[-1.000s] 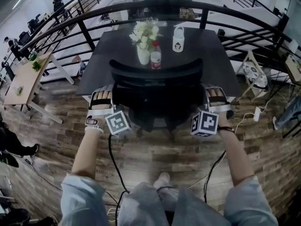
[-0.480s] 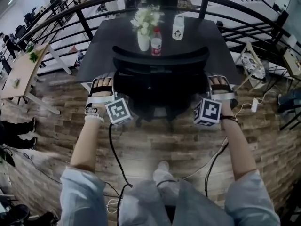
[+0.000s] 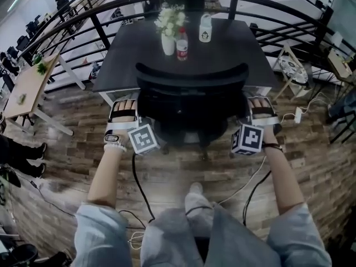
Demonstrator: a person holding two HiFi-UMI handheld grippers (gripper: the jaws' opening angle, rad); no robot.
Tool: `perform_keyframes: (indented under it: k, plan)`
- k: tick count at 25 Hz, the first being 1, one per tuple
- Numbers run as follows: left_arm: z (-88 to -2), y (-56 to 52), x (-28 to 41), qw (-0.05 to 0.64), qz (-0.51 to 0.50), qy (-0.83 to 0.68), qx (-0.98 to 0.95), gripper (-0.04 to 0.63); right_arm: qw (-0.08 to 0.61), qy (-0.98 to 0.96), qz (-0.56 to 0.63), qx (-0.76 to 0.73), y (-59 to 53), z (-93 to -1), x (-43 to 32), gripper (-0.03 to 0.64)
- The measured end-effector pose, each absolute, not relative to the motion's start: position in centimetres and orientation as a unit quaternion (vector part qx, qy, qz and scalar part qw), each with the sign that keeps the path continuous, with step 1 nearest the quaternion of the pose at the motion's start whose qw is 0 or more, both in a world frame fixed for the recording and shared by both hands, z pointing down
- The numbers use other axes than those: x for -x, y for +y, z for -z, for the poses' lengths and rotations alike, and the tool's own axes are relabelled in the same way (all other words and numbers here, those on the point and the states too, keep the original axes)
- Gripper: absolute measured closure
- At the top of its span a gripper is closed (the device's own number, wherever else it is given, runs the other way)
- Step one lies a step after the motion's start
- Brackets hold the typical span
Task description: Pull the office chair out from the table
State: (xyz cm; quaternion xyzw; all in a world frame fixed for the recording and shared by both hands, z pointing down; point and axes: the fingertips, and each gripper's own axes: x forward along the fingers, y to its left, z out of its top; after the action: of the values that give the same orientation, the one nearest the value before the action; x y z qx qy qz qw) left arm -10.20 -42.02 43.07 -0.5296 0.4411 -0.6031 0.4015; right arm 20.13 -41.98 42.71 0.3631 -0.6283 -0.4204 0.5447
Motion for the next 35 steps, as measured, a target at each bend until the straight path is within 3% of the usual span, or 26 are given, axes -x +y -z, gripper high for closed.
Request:
perform_keyframes:
  k: [16,35]
  plan:
    - [-43.4,-23.4,9.6,0.392,0.599,0.438,0.544,0.403,0.560,-0.617,0.396,-0.385,-25.7,-42.7,-21.0,0.419]
    - [-43.4,-11.3,9.4,0.397,0.590,0.460,0.532,0.405,0.541,-0.625,0.408,-0.388,-12.5,-42.7,-21.3,0.417]
